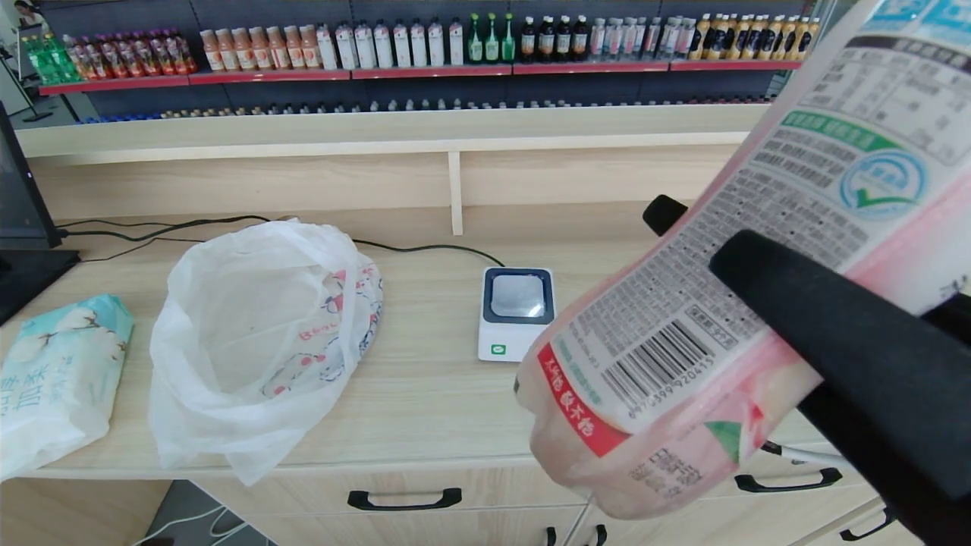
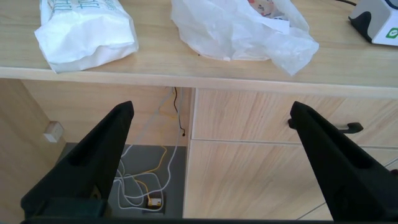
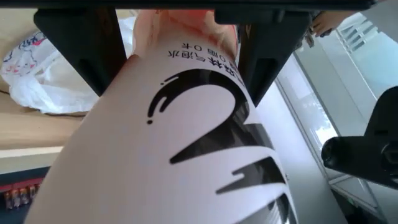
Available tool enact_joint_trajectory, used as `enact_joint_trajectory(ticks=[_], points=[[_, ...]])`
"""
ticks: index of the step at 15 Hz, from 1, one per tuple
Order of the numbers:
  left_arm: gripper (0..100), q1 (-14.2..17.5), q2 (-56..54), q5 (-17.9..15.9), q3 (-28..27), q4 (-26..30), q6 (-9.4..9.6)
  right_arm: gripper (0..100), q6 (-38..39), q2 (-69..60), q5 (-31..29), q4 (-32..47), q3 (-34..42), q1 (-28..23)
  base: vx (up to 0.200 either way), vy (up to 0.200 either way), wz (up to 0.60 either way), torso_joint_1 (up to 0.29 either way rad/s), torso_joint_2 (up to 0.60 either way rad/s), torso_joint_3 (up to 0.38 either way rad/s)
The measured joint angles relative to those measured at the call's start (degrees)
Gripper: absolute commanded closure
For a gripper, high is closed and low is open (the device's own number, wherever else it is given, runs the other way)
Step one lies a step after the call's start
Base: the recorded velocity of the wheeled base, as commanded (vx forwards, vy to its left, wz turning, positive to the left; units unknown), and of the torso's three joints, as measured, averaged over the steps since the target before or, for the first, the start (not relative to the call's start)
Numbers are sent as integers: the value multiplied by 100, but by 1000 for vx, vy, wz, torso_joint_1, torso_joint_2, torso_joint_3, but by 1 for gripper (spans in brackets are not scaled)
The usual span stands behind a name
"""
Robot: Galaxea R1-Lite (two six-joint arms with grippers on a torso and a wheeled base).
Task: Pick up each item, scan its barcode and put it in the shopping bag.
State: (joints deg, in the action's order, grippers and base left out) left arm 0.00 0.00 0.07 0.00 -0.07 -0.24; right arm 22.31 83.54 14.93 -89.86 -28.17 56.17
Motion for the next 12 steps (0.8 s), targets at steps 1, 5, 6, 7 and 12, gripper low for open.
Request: enact_joint_trajectory(ticks=[1, 5, 6, 7, 12], points=[[0, 0, 0, 0, 0, 0, 2, 100, 51, 68, 0, -5, 17, 30, 0, 0, 0, 0, 0, 0], [0, 0, 0, 0, 0, 0, 2, 100, 803, 212, -11, 2, 343, 124, 0, 0, 0, 0, 0, 0], [0, 0, 0, 0, 0, 0, 0, 100, 930, 195, -10, -5, 395, 162, 0, 0, 0, 0, 0, 0], [0, 0, 0, 0, 0, 0, 0, 100, 1062, 151, -11, -6, 425, 217, 0, 0, 0, 0, 0, 0], [0, 0, 0, -2, 0, 0, 0, 100, 1286, 66, -10, -6, 497, 597, 0, 0, 0, 0, 0, 0]])
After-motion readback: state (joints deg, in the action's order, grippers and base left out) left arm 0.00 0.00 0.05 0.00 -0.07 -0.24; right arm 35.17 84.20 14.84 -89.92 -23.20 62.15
